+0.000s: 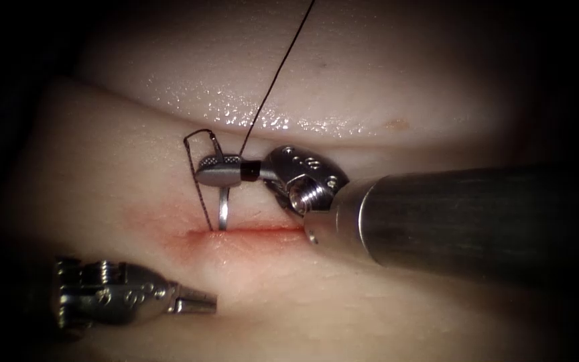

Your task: Wound Closure

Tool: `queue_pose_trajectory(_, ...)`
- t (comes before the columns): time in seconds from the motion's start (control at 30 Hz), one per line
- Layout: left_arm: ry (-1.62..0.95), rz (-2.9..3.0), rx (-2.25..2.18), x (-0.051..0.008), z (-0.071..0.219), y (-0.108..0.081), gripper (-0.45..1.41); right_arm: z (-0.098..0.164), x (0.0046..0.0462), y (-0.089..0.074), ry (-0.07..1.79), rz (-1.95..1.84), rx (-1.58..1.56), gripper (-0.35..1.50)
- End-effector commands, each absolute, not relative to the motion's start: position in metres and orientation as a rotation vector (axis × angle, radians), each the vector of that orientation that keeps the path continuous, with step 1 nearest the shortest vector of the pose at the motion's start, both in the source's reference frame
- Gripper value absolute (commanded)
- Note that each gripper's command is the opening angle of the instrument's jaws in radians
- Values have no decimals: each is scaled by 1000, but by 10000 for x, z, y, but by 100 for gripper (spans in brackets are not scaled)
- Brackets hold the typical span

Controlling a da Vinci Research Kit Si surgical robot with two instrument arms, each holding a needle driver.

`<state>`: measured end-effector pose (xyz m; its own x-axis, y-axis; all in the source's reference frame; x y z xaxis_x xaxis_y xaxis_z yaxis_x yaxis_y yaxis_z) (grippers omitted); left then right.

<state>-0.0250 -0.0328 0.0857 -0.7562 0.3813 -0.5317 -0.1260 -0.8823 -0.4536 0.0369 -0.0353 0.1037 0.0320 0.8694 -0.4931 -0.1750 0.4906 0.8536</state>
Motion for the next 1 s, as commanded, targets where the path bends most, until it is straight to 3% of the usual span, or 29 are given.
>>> queue_pose_trajectory(0.03,-579,2648,-926,-257,863,-333,-45,1040,379,-358,1290,914,693,-35)
queue_pose_trajectory(1.0,-568,2652,-936,-252,880,-333,-45,1021,380,-361,1199,1037,976,-35)
